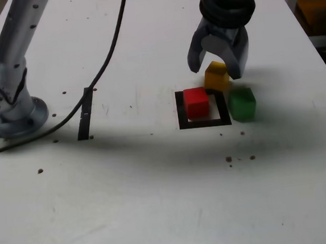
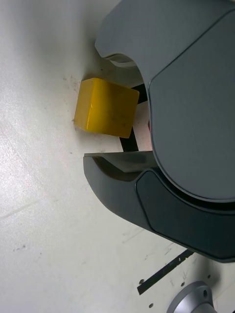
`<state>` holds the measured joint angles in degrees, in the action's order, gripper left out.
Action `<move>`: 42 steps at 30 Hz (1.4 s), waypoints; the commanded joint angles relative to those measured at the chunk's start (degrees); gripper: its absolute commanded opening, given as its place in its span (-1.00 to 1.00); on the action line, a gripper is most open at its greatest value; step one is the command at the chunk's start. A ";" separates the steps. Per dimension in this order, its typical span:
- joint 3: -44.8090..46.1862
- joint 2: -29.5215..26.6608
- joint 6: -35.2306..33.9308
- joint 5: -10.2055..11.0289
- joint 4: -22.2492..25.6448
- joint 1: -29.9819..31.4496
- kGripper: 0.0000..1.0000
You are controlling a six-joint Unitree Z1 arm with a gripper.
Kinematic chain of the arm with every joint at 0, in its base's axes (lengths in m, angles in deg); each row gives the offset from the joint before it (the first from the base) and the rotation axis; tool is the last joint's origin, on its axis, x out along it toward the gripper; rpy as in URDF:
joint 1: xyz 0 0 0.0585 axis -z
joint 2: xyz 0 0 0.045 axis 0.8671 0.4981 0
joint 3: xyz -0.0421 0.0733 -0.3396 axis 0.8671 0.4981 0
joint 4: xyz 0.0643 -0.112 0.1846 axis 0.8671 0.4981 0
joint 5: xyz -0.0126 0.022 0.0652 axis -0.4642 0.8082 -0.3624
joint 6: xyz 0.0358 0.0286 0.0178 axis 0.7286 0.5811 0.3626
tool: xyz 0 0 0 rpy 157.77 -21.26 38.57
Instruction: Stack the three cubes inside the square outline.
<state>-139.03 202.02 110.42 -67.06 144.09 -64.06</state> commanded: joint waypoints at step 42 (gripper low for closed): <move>-4.03 3.10 -0.33 2.02 -0.02 -2.04 -0.63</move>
<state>-142.82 205.38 110.24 -65.24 143.92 -65.96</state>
